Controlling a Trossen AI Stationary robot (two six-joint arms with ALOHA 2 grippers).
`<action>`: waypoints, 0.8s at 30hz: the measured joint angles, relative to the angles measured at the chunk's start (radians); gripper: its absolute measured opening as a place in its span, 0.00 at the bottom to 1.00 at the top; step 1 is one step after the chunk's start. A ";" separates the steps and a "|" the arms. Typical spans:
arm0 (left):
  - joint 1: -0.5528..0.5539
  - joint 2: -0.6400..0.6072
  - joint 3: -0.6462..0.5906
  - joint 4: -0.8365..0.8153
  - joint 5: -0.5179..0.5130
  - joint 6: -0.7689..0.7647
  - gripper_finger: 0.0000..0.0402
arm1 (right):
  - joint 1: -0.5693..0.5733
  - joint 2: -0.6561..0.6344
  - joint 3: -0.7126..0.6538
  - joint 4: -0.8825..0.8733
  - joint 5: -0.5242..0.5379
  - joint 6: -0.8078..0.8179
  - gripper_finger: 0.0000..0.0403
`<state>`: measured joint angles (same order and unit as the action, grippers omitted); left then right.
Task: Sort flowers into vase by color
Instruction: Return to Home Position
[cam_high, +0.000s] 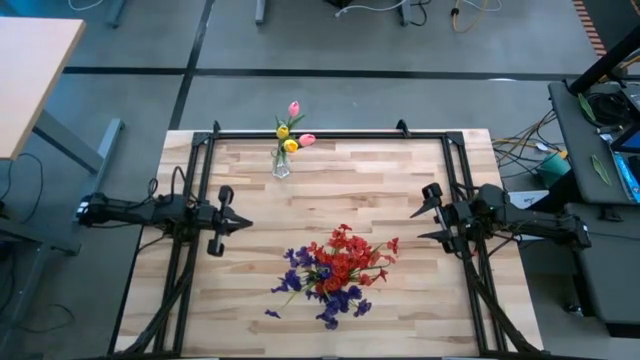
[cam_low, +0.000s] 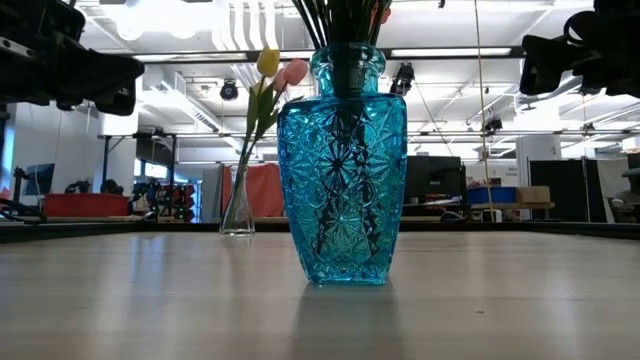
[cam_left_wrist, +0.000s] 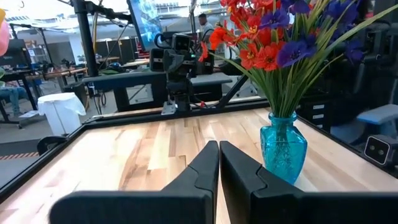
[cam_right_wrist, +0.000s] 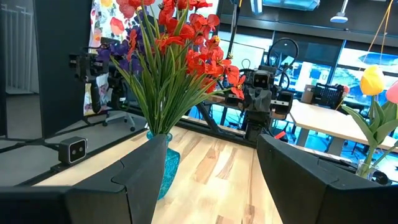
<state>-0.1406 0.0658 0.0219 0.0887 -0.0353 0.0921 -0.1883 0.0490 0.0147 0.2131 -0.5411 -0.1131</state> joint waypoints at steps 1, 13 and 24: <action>0.000 0.002 0.000 0.000 0.000 0.000 0.00 | 0.000 0.000 0.000 0.000 0.000 0.000 0.61; 0.000 0.028 0.000 0.000 0.000 0.000 0.00 | 0.000 0.000 0.000 0.000 0.000 0.000 0.61; 0.000 0.046 0.000 0.000 0.000 0.000 0.00 | 0.000 0.000 0.000 0.000 0.000 0.000 0.61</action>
<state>-0.1406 0.1122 0.0219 0.0885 -0.0353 0.0921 -0.1883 0.0490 0.0147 0.2131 -0.5415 -0.1127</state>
